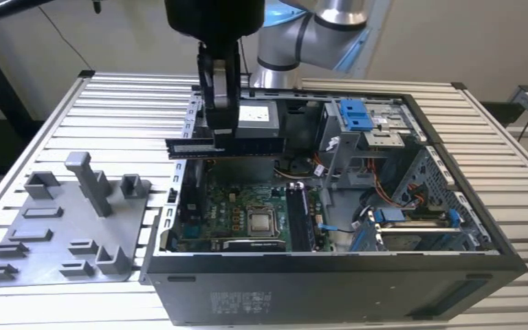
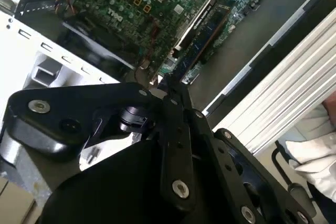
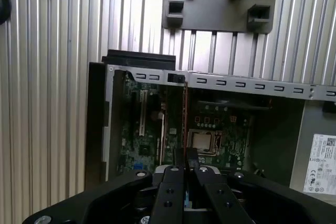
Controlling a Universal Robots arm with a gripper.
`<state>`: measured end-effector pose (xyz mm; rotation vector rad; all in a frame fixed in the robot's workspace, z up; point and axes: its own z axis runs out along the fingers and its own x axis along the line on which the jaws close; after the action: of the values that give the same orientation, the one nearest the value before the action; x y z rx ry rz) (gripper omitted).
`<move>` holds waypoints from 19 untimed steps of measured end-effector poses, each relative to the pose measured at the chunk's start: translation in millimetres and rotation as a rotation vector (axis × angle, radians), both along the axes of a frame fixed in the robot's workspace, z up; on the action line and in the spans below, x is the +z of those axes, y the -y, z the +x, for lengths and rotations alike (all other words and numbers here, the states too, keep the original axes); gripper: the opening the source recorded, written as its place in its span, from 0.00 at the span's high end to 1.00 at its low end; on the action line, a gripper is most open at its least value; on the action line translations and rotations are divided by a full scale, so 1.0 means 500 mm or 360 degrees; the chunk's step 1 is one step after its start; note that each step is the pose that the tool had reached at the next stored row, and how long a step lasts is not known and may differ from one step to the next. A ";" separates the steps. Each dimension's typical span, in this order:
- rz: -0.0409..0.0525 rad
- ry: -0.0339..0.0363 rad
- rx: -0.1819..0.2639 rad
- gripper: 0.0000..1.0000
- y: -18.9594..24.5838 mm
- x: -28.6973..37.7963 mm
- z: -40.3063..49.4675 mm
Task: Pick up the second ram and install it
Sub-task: 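Pick up the second ram and move it above second insertion slot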
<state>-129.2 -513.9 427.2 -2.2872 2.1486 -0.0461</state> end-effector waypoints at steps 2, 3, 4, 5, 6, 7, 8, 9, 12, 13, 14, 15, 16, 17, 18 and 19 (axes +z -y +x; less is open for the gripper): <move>0.0000 0.0000 -0.0001 0.87 0.0001 0.000 0.011; 0.0000 0.0000 -0.0004 0.87 0.0001 0.000 0.015; 0.0000 0.0000 -0.0009 0.87 0.0002 0.000 0.016; 0.0000 0.0000 -0.0016 0.87 0.0002 0.000 0.017; 0.0000 0.0000 -0.0025 0.87 0.0002 0.000 0.018; 0.0000 0.0000 -0.0033 0.87 0.0001 0.000 0.019; 0.0000 0.0000 -0.0042 0.87 0.0001 0.000 0.020; 0.0000 0.0000 -0.0058 0.87 0.0001 0.000 0.020; 0.0000 0.0000 -0.0083 0.87 -0.0001 0.000 0.025; 0.0000 0.0000 -0.0083 0.87 0.0000 0.000 0.030; 0.0000 0.0000 -0.0083 0.87 0.0001 0.000 0.034; 0.0000 0.0000 -0.0083 0.87 0.0001 0.000 0.039; 0.0000 0.0000 -0.0083 0.87 0.0000 0.000 0.044; 0.0000 0.0000 -0.0083 0.87 0.0001 0.000 0.047; 0.0000 0.0000 -0.0083 0.87 0.0001 0.000 0.049; 0.0000 0.0000 -0.0083 0.87 0.0001 0.000 0.053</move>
<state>-102.8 -513.9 427.1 -2.2306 2.2084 -0.0463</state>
